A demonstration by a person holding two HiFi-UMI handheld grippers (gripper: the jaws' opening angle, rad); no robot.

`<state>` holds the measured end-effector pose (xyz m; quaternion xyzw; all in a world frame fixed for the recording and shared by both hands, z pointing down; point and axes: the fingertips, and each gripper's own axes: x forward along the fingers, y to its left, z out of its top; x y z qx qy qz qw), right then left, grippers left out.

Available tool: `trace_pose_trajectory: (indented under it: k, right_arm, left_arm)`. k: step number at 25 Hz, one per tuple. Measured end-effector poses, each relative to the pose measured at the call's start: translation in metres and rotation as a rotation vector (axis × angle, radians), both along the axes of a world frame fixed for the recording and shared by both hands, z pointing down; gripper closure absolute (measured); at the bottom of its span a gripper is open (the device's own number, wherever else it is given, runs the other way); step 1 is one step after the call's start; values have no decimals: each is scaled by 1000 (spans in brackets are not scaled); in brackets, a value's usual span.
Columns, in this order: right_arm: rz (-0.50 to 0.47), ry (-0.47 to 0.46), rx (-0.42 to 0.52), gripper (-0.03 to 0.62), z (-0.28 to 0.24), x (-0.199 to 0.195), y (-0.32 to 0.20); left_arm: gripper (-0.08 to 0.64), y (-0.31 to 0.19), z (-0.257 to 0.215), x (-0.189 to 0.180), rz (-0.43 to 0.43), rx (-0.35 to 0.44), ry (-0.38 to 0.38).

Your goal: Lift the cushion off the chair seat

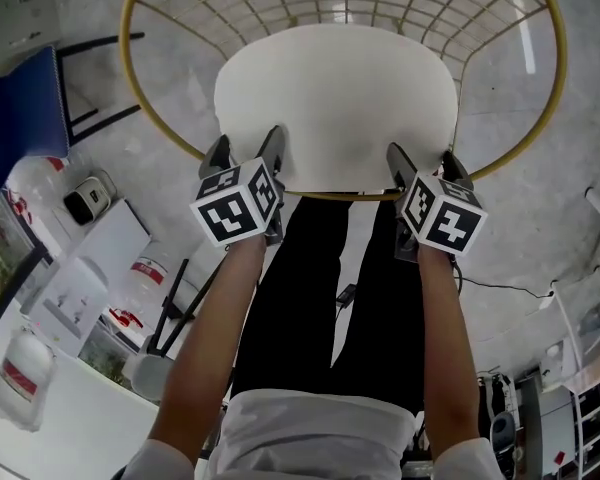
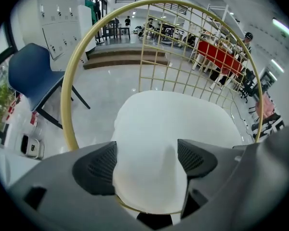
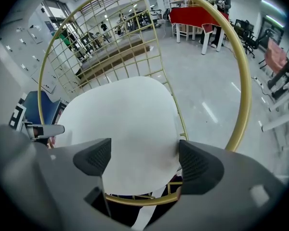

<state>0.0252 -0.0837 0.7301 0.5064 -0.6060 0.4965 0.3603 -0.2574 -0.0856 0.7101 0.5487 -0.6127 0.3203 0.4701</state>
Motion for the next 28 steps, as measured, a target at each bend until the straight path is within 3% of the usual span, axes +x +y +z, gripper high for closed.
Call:
trace_pose_trajectory:
  k: [7, 17, 22, 28]
  right_arm:
    - [11, 20, -15, 147, 6, 3, 3]
    - [35, 27, -48, 140, 15, 0, 1]
    - [30, 39, -58, 192, 17, 4, 1]
    - [79, 29, -77, 301, 15, 14, 1]
  left_arm:
    - [160, 0, 0, -15, 15, -4, -53]
    - [155, -2, 26, -18, -80, -76, 24]
    - [171, -2, 31, -16, -84, -90, 46]
    - [272, 1, 26, -23, -66, -73, 26]
